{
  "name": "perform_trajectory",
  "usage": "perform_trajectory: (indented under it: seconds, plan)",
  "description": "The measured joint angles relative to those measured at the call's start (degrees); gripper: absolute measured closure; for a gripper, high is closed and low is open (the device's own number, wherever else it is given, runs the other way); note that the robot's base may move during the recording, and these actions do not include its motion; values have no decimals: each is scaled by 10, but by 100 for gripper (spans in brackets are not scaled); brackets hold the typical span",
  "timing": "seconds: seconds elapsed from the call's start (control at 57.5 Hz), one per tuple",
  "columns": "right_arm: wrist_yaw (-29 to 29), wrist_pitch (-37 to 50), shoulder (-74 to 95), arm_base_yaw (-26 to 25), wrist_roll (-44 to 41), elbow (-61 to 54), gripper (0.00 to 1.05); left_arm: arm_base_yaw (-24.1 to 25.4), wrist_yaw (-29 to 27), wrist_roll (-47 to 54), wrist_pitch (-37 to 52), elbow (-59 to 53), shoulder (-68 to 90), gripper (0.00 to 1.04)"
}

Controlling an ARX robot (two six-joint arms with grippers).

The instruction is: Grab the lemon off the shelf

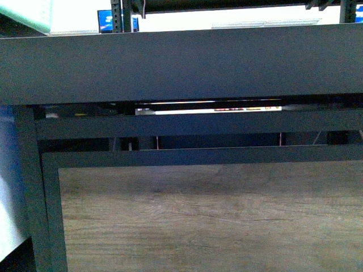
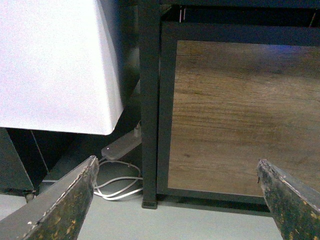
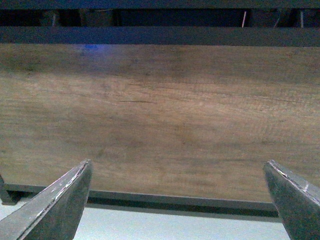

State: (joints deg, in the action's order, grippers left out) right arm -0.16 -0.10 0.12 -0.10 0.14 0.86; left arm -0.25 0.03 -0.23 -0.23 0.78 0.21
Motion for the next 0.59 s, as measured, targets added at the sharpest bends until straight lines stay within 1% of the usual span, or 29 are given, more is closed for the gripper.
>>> perform_trajectory:
  seconds: [0.591]
  plan:
    - [0, 0, 0, 0, 0, 0, 2, 0, 0, 0, 0, 0, 0, 8]
